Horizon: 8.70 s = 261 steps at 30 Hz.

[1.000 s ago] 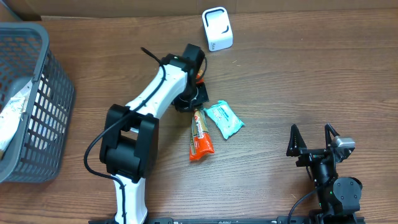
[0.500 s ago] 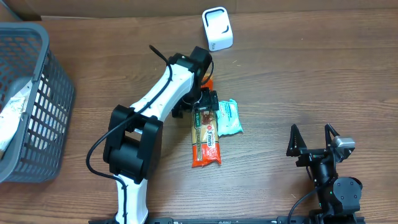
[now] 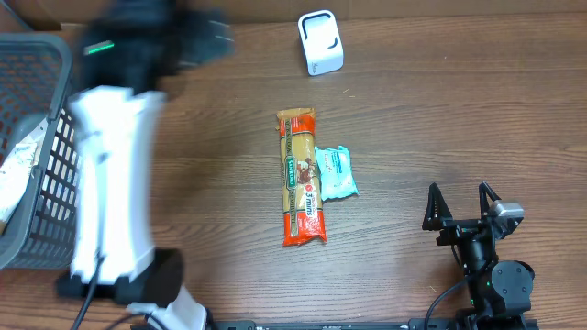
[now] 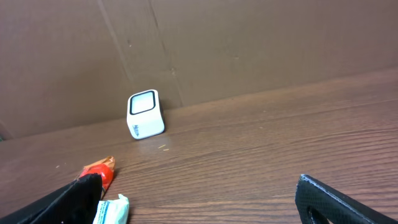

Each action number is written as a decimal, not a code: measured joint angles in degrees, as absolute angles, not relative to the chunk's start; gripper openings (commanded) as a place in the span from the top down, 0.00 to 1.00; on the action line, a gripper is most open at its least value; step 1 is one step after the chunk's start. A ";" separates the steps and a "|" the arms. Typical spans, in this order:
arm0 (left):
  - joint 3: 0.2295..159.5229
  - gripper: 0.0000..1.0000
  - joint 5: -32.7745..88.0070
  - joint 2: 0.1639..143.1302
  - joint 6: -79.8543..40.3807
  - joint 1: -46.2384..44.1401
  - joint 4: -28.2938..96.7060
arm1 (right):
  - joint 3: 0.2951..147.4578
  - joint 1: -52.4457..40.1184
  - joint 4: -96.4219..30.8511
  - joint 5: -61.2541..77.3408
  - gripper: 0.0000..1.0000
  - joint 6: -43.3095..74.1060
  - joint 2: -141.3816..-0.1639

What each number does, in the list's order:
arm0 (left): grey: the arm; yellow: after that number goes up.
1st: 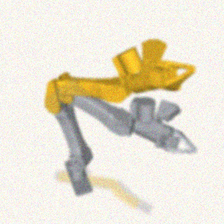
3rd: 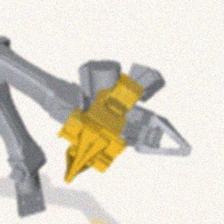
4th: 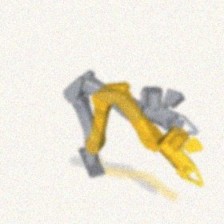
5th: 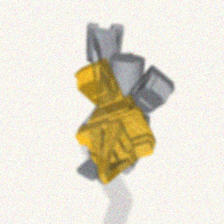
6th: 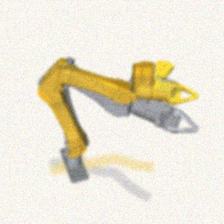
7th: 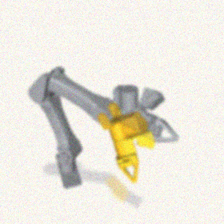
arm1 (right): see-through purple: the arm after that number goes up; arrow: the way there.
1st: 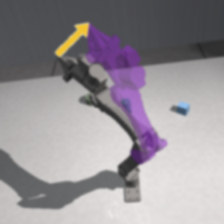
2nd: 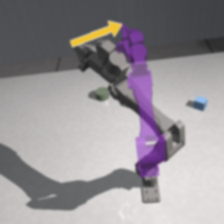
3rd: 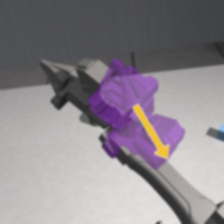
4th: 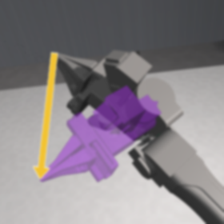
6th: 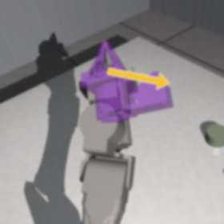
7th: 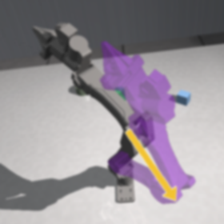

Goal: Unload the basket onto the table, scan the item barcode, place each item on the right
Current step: 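Lift the San Remo spaghetti and place it beside the tissue pack, then reach the left gripper into the basket and grasp the clear bagged item, then carry the bagged item to the table and release it left of spaghetti, then reach the left gripper into the basket and grasp the white Pantene tube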

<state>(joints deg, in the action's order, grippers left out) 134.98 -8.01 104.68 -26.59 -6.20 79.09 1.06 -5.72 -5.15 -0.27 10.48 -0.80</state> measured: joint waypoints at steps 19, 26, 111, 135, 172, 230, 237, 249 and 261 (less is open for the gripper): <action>132.46 0.07 -11.86 109.43 -22.50 39.75 76.23 | 1.06 -5.72 -5.17 -0.23 0.00 10.46 -0.80; 131.85 0.07 -11.88 120.09 -15.64 39.62 76.20 | 1.06 -5.72 -5.17 -0.25 0.00 10.48 -0.80; 151.26 0.96 -0.80 139.87 -2.87 39.72 89.95 | 1.06 -5.72 -5.17 -0.25 0.00 10.48 -0.80; 173.69 0.96 33.74 116.73 -7.38 33.76 96.68 | 1.06 -5.72 -5.15 -0.25 0.00 10.48 -0.80; 90.50 0.95 -3.44 115.42 -38.41 -25.58 58.11 | 1.06 -5.72 -5.15 -0.25 0.00 10.46 -0.78; 111.92 0.00 -19.88 99.55 -32.93 36.51 65.69 | 1.06 -5.72 -5.15 -0.25 0.00 10.46 -0.80; 107.11 0.04 -21.85 99.79 -15.29 36.88 54.06 | 1.06 -5.72 -5.15 -0.25 0.00 10.46 -0.80; 105.75 0.17 -22.33 110.98 0.75 39.88 49.60 | 1.06 -5.72 -5.19 -0.27 0.00 10.48 -0.80; 105.73 0.07 -20.25 122.21 10.09 42.46 47.31 | 1.06 -5.72 -5.17 -0.27 0.00 10.48 -0.80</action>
